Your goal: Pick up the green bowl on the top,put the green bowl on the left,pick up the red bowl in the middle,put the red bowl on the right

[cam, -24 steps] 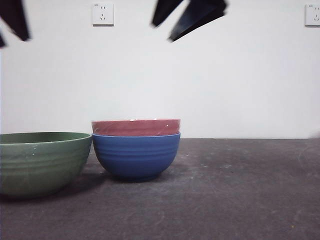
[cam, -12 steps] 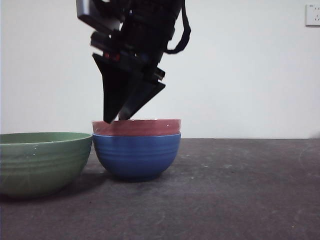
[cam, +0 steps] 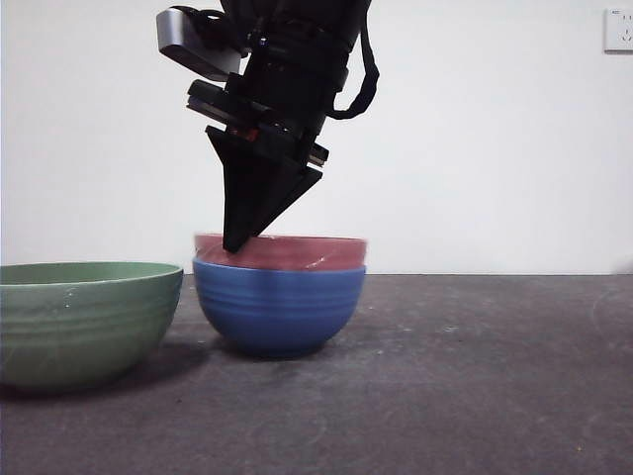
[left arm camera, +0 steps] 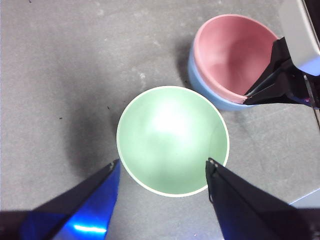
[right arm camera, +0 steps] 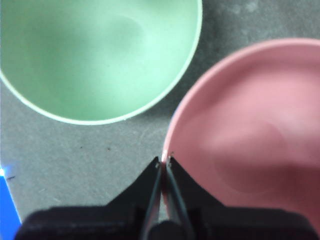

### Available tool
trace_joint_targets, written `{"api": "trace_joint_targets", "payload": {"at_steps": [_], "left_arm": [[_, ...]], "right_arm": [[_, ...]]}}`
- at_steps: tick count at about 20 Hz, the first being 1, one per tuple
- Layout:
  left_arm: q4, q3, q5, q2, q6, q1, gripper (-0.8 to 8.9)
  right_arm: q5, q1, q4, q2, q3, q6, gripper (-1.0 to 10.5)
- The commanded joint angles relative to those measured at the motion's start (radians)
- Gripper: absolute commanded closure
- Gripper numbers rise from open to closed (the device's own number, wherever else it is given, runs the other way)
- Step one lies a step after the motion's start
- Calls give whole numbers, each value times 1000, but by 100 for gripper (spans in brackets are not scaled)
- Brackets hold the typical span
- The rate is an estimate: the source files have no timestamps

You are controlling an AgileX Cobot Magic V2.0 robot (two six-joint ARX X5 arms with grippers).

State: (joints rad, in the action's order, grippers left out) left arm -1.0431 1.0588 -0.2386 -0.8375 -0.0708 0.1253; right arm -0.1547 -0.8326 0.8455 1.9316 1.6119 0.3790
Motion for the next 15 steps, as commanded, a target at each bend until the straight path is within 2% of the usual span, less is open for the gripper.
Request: {"api": "trace_joint_targets", "payload": {"at_steps": [1, 6, 11, 15], "left_arm": [[2, -3, -2, 1, -12, -3, 522], [3, -3, -2, 1, -12, -2, 522], [39, -3, -2, 1, -11, -2, 522], [76, -3, -2, 0, -7, -2, 522]], "right_arm": [[5, 0, 3, 19, 0, 6, 959], [58, -2, -10, -27, 3, 16, 959], [62, 1, -9, -148, 3, 11, 959], [159, 18, 85, -289, 3, -53, 959]]}}
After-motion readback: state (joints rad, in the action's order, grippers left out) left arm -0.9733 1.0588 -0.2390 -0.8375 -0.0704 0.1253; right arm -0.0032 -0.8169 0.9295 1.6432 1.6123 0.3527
